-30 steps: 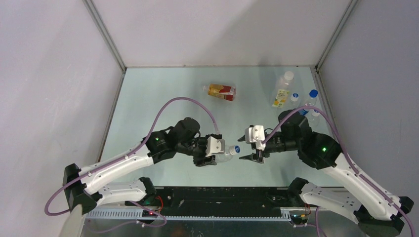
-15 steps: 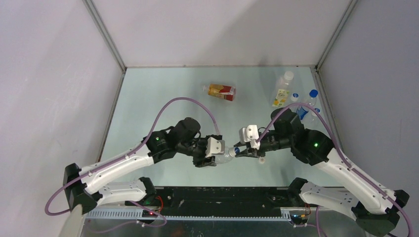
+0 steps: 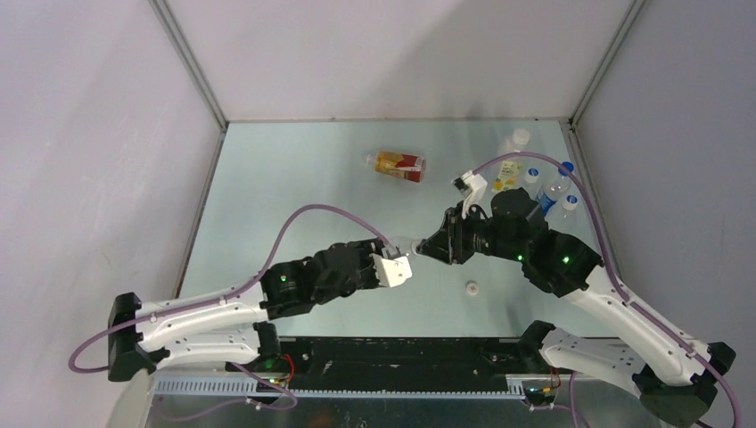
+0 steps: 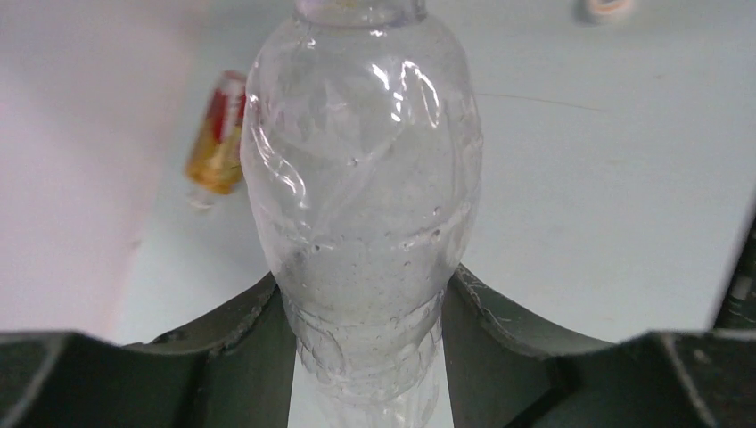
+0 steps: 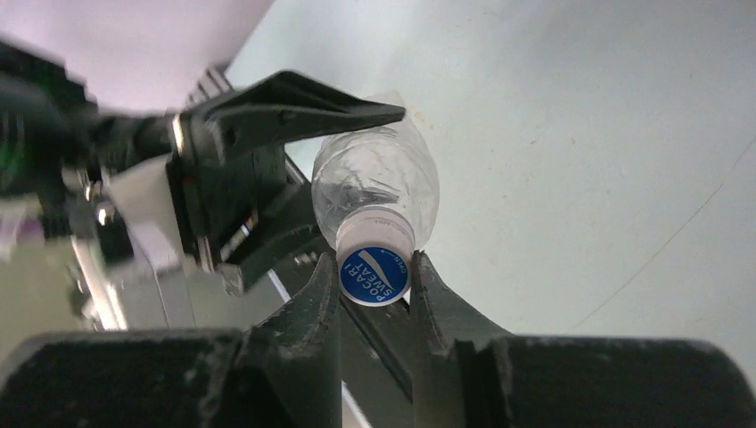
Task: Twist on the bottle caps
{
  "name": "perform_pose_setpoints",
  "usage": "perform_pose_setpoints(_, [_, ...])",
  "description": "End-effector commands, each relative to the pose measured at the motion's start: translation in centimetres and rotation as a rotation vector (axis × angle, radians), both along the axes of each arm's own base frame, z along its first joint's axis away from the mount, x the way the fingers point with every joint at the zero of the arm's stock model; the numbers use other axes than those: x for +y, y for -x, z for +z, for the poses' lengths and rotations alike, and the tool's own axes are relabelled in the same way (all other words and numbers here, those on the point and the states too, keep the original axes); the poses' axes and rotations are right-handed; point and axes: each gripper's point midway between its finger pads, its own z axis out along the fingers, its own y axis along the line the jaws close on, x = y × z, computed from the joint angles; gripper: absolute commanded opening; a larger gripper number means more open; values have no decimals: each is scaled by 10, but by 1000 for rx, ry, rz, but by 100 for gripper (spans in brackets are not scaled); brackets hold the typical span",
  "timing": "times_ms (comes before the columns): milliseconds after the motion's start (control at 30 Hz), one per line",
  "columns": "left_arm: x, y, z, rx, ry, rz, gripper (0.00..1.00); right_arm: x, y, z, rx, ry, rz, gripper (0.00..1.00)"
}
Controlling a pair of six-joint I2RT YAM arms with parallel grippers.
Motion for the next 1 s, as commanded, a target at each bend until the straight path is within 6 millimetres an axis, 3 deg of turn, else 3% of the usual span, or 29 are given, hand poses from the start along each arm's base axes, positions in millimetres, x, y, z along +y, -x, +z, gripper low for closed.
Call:
perform_pose_setpoints(0, [12,-36,51,-270,83,249,16,-7,-33,17,159,-190,-325,0])
perform_pose_setpoints(100, [15,-37,42,-271,38,251,15,-7,-28,30,21,-178,-220,8])
perform_pose_setpoints(133, [17,-35,38,-254,23,240,15,-7,-21,38,-83,-160,-125,23])
perform_pose_setpoints(200, [17,-31,31,-190,30,201,15,-9,-8,44,-252,-116,23,45])
perform_pose_setpoints(267, [16,-26,26,-116,39,151,16,-13,4,44,-402,-57,148,58])
perform_pose_setpoints(367, [10,-7,17,8,41,16,16,-22,16,40,-601,33,301,66])
perform_pose_setpoints(567, [0,23,18,178,29,-206,17,-27,43,24,-846,120,602,68])
perform_pose_setpoints(733, [-9,40,20,242,24,-305,17,-21,47,22,-898,107,677,66])
perform_pose_setpoints(967, [-13,45,20,269,12,-339,17,-6,44,27,-924,64,713,61])
